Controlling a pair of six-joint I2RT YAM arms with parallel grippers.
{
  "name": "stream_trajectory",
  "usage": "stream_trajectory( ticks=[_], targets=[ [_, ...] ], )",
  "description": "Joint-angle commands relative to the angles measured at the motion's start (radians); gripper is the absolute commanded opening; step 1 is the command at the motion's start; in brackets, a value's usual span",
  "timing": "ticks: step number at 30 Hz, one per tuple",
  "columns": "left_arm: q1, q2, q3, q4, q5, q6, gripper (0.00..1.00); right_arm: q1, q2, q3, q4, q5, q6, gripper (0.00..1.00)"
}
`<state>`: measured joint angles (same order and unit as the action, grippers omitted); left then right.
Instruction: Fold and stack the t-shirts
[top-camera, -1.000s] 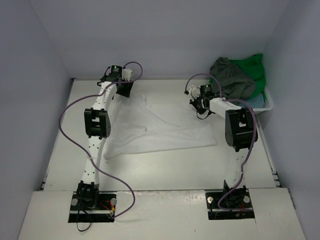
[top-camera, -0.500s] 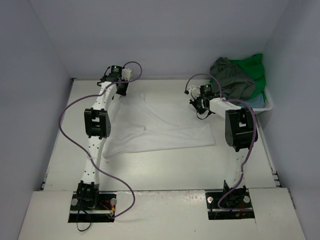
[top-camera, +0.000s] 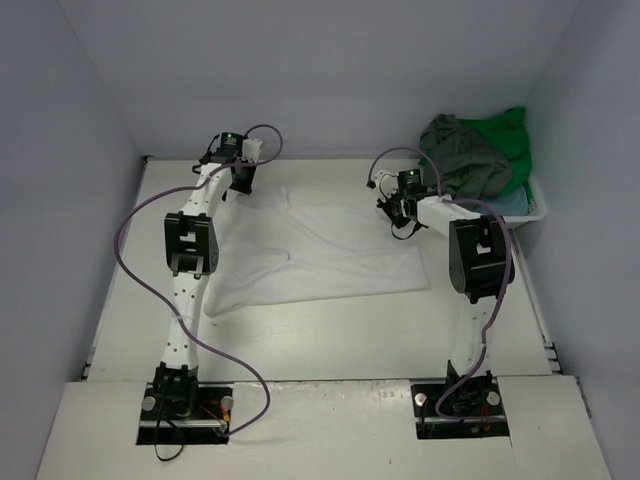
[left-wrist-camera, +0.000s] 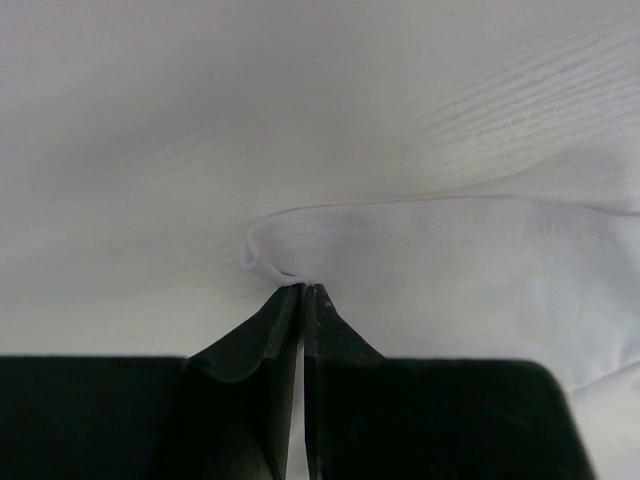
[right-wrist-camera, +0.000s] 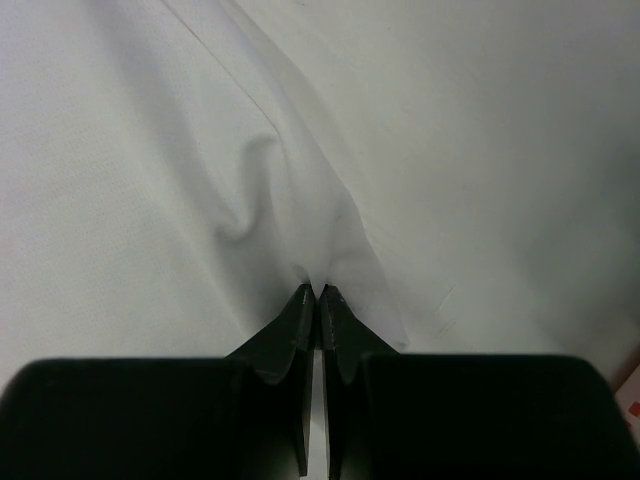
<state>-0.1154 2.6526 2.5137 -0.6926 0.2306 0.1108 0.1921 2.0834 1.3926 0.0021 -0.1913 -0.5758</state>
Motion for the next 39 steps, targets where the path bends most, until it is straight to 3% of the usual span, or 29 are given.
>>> stream_trajectory(
  ticks=[1, 15, 24, 39],
  targets=[
    [0.013, -0.175, -0.033, 0.041, 0.026, -0.03, 0.02, 0.013, -0.037, -0.015, -0.016, 0.003, 0.019, 0.0],
    [0.01, -0.325, -0.168, 0.07, 0.075, -0.054, 0.02, 0.012, 0.037, 0.089, 0.052, 0.099, 0.022, 0.0],
    [0.01, -0.413, -0.257, 0.071, 0.127, -0.051, 0.03, 0.003, 0.046, 0.163, 0.049, 0.177, -0.061, 0.0],
    [0.003, -0.585, -0.426, 0.008, 0.223, -0.022, 0.03, 0.003, -0.016, 0.152, 0.024, 0.168, -0.18, 0.0]
  ],
)
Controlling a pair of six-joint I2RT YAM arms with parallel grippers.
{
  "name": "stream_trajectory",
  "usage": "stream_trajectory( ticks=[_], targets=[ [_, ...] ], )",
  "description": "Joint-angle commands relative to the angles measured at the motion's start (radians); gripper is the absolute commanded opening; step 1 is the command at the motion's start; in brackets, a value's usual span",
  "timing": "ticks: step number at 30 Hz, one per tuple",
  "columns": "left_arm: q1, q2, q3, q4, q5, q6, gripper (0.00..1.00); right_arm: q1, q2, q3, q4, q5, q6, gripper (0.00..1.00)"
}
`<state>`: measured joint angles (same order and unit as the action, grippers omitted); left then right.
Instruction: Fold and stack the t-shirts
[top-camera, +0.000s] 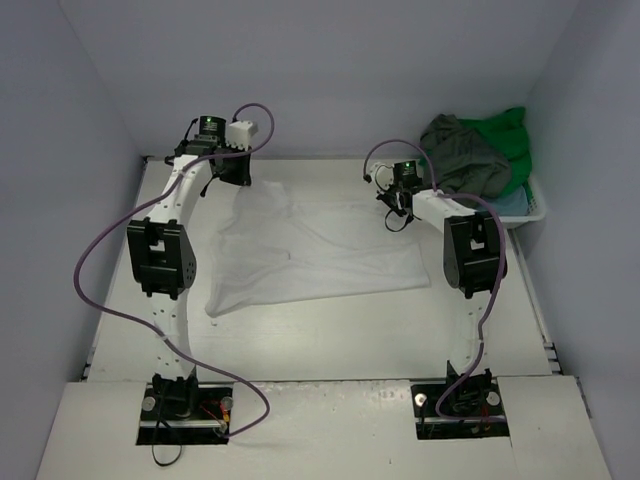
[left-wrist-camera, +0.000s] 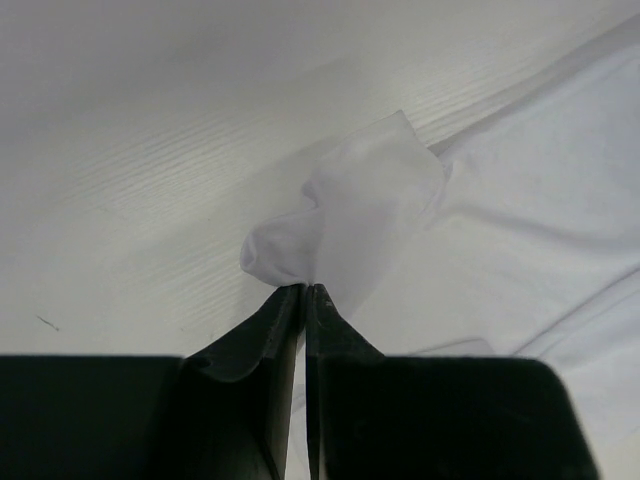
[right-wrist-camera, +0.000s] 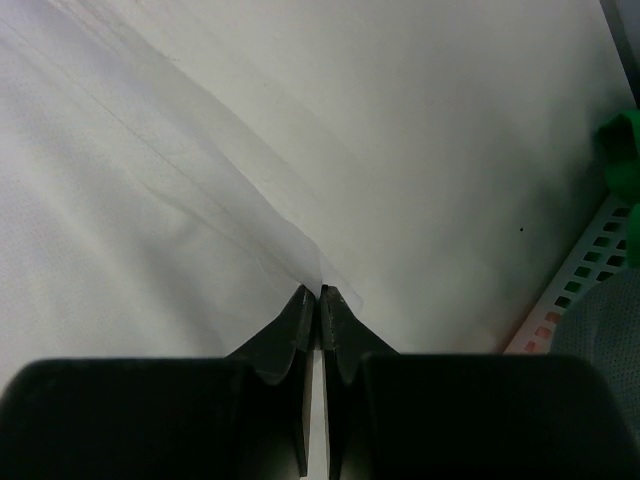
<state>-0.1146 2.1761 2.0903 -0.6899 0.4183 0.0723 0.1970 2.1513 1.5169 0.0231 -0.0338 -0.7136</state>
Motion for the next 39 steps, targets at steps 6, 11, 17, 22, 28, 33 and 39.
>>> stream_trajectory(
  ticks=[6, 11, 17, 22, 28, 33, 39],
  targets=[
    [0.001, -0.176, -0.09, -0.01, 0.06, 0.034, 0.03, -0.002, -0.131, -0.001, -0.009, 0.017, -0.11, 0.0],
    [0.0, -0.225, -0.159, -0.016, 0.099, 0.041, 0.03, 0.002, -0.182, -0.027, -0.018, 0.018, -0.153, 0.0],
    [-0.014, -0.272, -0.223, -0.037, 0.119, 0.064, 0.03, 0.002, -0.254, -0.052, -0.074, 0.015, -0.199, 0.0],
    [-0.019, -0.314, -0.263, -0.068, 0.137, 0.086, 0.03, 0.004, -0.303, -0.11, -0.092, 0.015, -0.23, 0.0],
    [-0.019, -0.371, -0.308, -0.091, 0.142, 0.109, 0.03, 0.019, -0.344, -0.191, -0.104, 0.014, -0.242, 0.0],
    [-0.019, -0.423, -0.349, -0.118, 0.148, 0.135, 0.03, 0.05, -0.381, -0.248, -0.107, 0.026, -0.242, 0.0],
    [-0.019, -0.481, -0.427, -0.132, 0.177, 0.158, 0.03, 0.076, -0.426, -0.302, -0.115, 0.031, -0.245, 0.0]
  ],
)
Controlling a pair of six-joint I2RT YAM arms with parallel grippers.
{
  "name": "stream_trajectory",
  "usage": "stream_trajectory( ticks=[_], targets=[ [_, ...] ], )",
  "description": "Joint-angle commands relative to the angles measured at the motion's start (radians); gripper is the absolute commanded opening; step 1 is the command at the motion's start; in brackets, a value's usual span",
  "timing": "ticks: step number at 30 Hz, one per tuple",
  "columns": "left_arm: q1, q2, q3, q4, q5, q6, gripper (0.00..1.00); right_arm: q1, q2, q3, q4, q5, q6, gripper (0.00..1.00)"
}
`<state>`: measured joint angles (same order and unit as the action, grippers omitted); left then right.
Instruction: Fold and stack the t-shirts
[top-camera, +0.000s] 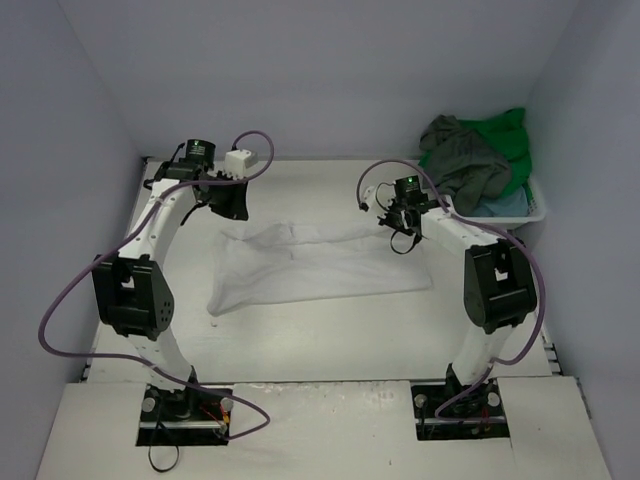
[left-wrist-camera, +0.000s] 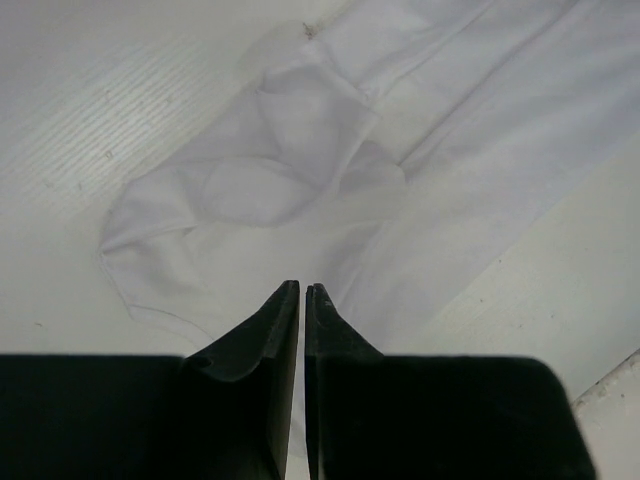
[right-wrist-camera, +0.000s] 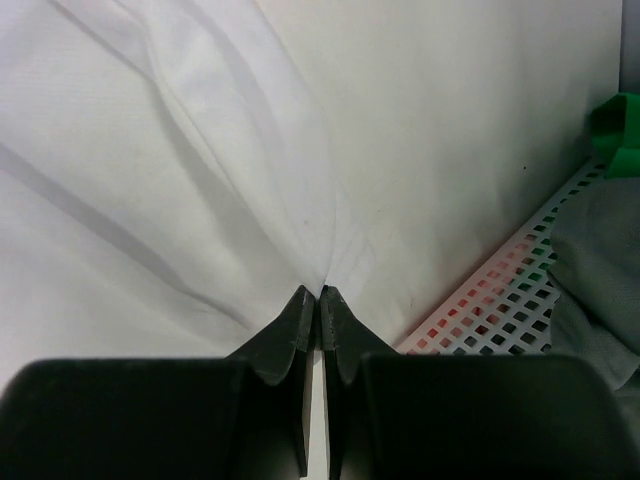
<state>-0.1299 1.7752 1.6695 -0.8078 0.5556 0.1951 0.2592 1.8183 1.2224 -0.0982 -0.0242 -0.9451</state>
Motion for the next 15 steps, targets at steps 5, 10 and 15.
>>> stream_trajectory(
  ticks=[5, 10, 15],
  targets=[
    [-0.004, -0.108, -0.054, -0.013, 0.038, 0.046, 0.03, 0.022, -0.12, -0.038, -0.001, 0.056, -0.021, 0.0],
    [-0.004, -0.083, -0.057, 0.001, 0.029, 0.056, 0.03, 0.025, -0.119, -0.041, -0.008, 0.055, -0.012, 0.0],
    [-0.004, -0.031, -0.017, 0.016, 0.073, 0.058, 0.06, 0.029, -0.109, -0.049, -0.008, 0.055, -0.006, 0.0]
  ],
)
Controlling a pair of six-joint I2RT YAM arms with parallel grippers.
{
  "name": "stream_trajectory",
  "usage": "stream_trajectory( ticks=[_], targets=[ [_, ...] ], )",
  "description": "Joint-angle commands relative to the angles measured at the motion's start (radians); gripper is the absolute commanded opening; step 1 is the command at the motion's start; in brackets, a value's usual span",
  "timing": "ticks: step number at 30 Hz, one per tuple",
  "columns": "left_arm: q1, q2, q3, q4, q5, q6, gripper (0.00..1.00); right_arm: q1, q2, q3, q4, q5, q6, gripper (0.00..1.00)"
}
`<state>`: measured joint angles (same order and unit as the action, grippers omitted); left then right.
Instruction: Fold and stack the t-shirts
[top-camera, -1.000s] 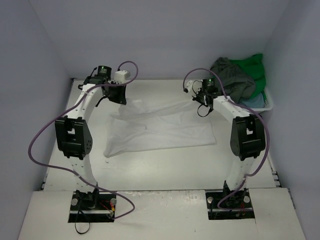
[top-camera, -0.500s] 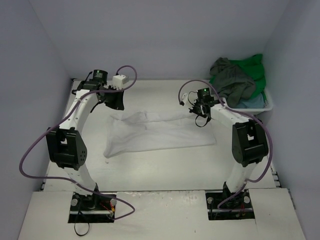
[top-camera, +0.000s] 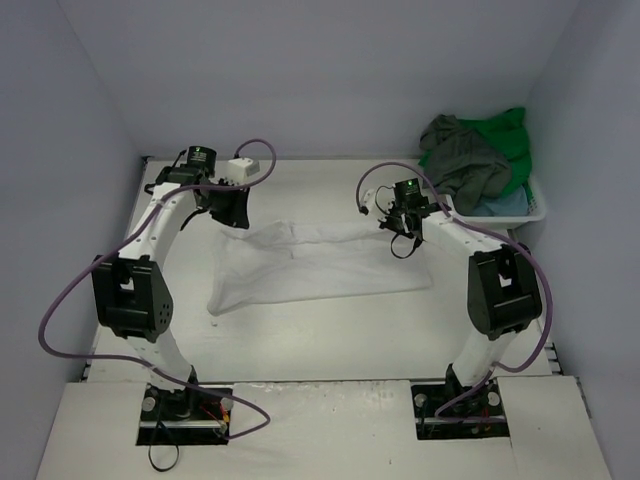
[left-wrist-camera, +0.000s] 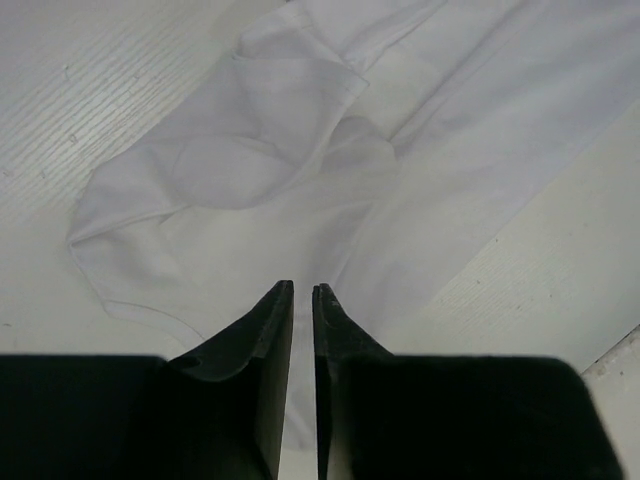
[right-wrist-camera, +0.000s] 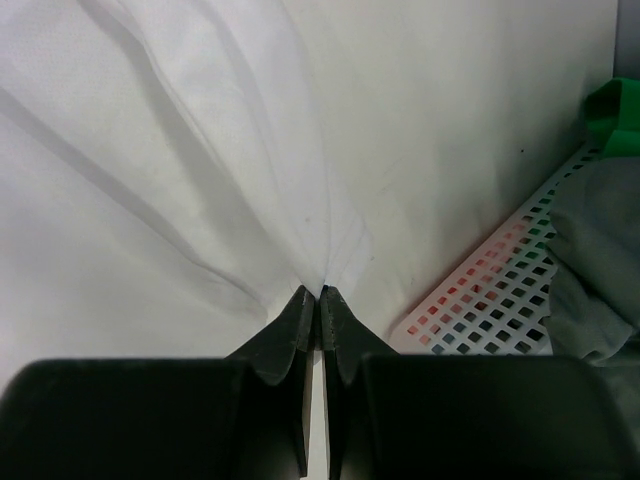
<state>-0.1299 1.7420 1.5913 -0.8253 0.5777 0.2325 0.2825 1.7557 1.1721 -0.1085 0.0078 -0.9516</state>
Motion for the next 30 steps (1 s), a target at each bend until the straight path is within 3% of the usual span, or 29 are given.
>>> stream_trajectory(
  ticks=[1, 5, 8, 21, 30],
  targets=[
    [-0.005, 0.007, 0.065, 0.05, 0.06, 0.018, 0.1, 0.006, -0.042, 0.0, 0.003, 0.023, 0.001, 0.0],
    [-0.017, 0.043, 0.073, 0.058, 0.145, 0.018, 0.48, 0.004, -0.032, 0.0, 0.003, 0.023, 0.005, 0.0],
    [-0.049, 0.059, 0.064, 0.058, 0.159, 0.045, 0.54, 0.004, -0.025, -0.003, 0.003, 0.02, 0.007, 0.0],
    [-0.109, 0.097, 0.044, 0.221, -0.068, 0.114, 0.56, 0.004, -0.01, -0.025, 0.004, 0.009, 0.02, 0.0],
    [-0.116, 0.128, 0.052, 0.224, -0.07, 0.131, 0.56, 0.004, -0.001, -0.022, 0.006, 0.004, 0.025, 0.0]
  ],
)
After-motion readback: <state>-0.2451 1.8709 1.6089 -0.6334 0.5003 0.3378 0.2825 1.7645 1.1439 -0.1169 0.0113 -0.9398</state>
